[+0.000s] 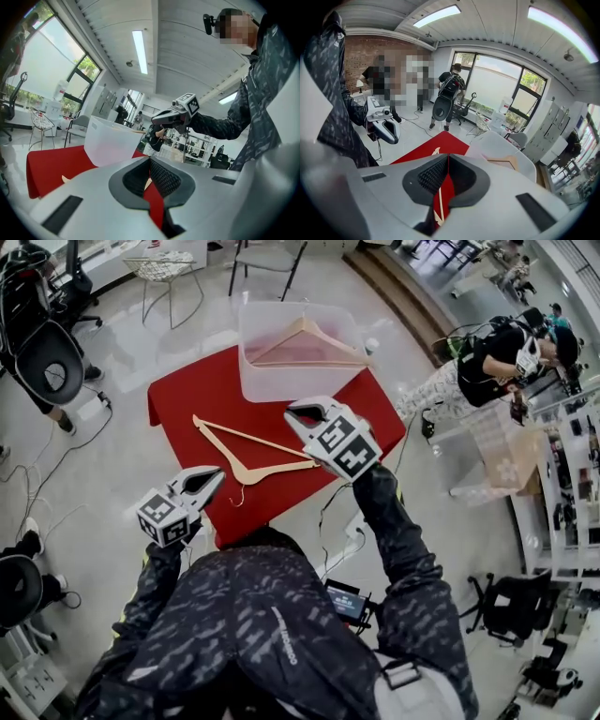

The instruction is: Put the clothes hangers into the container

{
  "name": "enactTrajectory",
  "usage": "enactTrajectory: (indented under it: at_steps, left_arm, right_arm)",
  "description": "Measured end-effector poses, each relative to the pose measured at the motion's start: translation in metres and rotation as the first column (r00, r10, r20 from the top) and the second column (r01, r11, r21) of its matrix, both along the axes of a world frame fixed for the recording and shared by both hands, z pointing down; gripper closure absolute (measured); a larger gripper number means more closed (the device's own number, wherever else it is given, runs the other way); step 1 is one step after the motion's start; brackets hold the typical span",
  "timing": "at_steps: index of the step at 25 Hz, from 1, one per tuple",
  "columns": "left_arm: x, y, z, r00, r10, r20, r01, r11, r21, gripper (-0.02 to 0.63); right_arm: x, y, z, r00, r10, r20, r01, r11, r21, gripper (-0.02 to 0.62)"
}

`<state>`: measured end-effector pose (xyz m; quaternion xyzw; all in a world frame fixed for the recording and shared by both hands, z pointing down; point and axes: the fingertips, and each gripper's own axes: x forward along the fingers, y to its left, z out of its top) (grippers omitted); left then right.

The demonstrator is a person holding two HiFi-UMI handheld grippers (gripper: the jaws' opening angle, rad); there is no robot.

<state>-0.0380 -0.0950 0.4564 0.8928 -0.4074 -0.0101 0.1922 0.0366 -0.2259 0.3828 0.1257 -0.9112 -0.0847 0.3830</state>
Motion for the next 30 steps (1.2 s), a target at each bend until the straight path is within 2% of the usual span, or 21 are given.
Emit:
enactTrajectory:
  at_steps: [9, 15, 18, 23, 30]
  left_arm:
    - [0.008, 0.028, -0.008, 0.998, 0.053, -0.019, -0.052, 0.998, 0.027, 0.595]
    - [0.015, 0.044, -0.006, 0.996, 0.084, 0.006, -0.084, 0.996, 0.03, 0.595]
    - [0.019, 0.052, -0.008, 0.995, 0.094, -0.024, -0.093, 0.995, 0.038, 0.595]
    - [0.028, 0.063, -0.002, 0.993, 0.115, -0.034, -0.114, 0.993, 0.031, 0.594]
    - [0.028, 0.076, 0.004, 0.995, 0.086, -0.051, -0.085, 0.996, 0.018, 0.594]
  right_arm:
    - [-0.008, 0.083, 0.039, 0.999, 0.032, 0.043, -0.028, 0.996, -0.085, 0.577]
    - [-0.011, 0.124, 0.064, 0.996, 0.062, 0.056, -0.054, 0.99, -0.129, 0.577]
    - [-0.012, 0.14, 0.076, 0.996, 0.074, 0.057, -0.065, 0.987, -0.145, 0.577]
    - [-0.004, 0.156, 0.101, 0.996, 0.088, 0.029, -0.082, 0.983, -0.163, 0.577]
    - [0.003, 0.174, 0.131, 0.998, 0.057, -0.033, -0.062, 0.983, -0.172, 0.575]
